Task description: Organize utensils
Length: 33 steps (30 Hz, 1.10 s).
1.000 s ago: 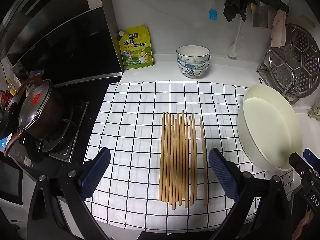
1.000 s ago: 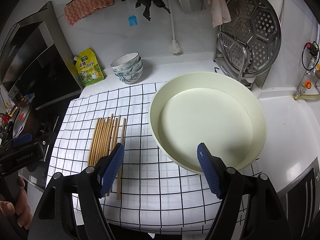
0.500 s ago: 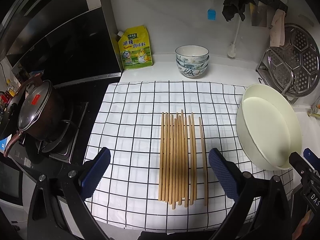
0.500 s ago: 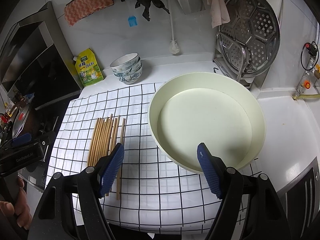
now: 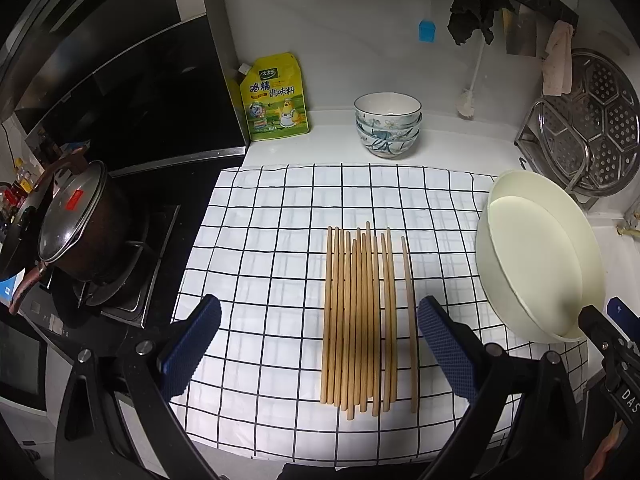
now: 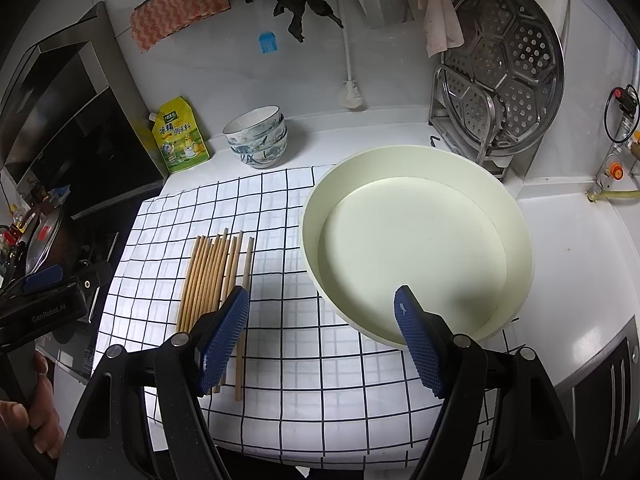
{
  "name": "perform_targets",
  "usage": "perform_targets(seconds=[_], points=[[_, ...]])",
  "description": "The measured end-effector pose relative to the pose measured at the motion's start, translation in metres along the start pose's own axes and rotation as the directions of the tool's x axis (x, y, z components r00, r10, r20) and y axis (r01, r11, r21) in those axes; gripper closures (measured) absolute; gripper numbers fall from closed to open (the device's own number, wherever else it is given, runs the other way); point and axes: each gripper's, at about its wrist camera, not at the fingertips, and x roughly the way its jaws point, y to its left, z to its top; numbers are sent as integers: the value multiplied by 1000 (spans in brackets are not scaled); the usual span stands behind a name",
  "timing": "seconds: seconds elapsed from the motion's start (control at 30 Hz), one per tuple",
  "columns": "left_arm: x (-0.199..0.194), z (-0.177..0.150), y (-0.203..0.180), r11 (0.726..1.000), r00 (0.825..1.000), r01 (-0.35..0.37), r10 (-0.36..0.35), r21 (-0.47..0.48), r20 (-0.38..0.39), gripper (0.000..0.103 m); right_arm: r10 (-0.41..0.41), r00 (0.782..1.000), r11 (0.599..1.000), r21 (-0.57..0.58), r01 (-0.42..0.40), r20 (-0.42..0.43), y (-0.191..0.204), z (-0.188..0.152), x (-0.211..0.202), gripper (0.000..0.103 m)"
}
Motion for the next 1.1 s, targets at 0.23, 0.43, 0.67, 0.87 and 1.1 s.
perform_targets(seconds=[0.23,0.43,0.67,0.87,1.1], points=[[0,1,2,1000,1000,-1,1,0,1,6,-1,1000,1000,-1,1,5,1,1,0,31],[1,0,2,1000,1000,1,-1,1,0,6,-1,1000,1000,0,1,5,1,1,0,31],[0,0,2,1000,1000,0,0,1,2,6,-1,1000,1000,-1,1,4,1,1,0,31],[1,2,3,1000,1000,2,-2,2,0,6,-1,1000,1000,0,1,4,2,2,0,31],[1,2,3,1000,1000,1,-1,1,0,6,-1,1000,1000,-2,1,4,1,1,0,31]])
